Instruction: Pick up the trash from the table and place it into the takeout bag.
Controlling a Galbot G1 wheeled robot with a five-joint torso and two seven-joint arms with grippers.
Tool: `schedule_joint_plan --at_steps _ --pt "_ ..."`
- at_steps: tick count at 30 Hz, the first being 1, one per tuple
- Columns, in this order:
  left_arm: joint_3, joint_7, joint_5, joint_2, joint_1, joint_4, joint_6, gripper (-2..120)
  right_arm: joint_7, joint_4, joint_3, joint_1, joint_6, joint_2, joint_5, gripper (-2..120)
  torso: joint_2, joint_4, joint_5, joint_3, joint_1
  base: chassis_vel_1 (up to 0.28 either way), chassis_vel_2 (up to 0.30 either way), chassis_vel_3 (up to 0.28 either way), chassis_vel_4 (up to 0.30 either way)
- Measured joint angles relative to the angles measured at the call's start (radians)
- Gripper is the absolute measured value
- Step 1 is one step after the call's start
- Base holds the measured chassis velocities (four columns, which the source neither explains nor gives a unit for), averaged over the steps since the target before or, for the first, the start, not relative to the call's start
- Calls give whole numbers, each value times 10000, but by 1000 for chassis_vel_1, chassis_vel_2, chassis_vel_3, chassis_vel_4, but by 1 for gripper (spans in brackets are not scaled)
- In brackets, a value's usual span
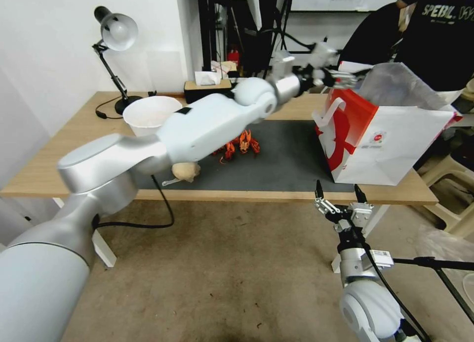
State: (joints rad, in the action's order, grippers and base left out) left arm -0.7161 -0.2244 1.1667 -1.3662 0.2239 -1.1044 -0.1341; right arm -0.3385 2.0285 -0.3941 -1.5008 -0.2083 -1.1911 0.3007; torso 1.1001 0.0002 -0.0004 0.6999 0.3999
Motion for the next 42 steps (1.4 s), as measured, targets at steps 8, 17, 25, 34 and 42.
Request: schedule_joint_plan --at_steps 8,17,25,34,42 --pt "1035 1020 32 1006 -993 -928 286 100 -36 21 -1 -19 33 -15 -30 100 0 -3 2 0 -1 0 0 0 0" --pt "1801 1508 -318 2015 -2054 -1659 426 100 -58 22 0 15 64 -54 -49 100 0 -1 1 0 0 0 0 0 0" --pt "2884 1752 -572 3418 -3280 -2716 459 100 -58 -7 72 16 77 -125 -121 100 0 0 0 0 0 0 0 0 0" --pt "5083 2096 -1054 4827 -5250 -4280 753 100 -124 -7 93 -97 122 -152 -251 100 0 -1 3 -1 -1 0 0 0 0" --pt "6935 2539 -2097 5419 -7888 -5690 1112 100 -184 -5 89 -117 178 -141 -272 100 -1 -2 0 0 -1 0 0 0 0"
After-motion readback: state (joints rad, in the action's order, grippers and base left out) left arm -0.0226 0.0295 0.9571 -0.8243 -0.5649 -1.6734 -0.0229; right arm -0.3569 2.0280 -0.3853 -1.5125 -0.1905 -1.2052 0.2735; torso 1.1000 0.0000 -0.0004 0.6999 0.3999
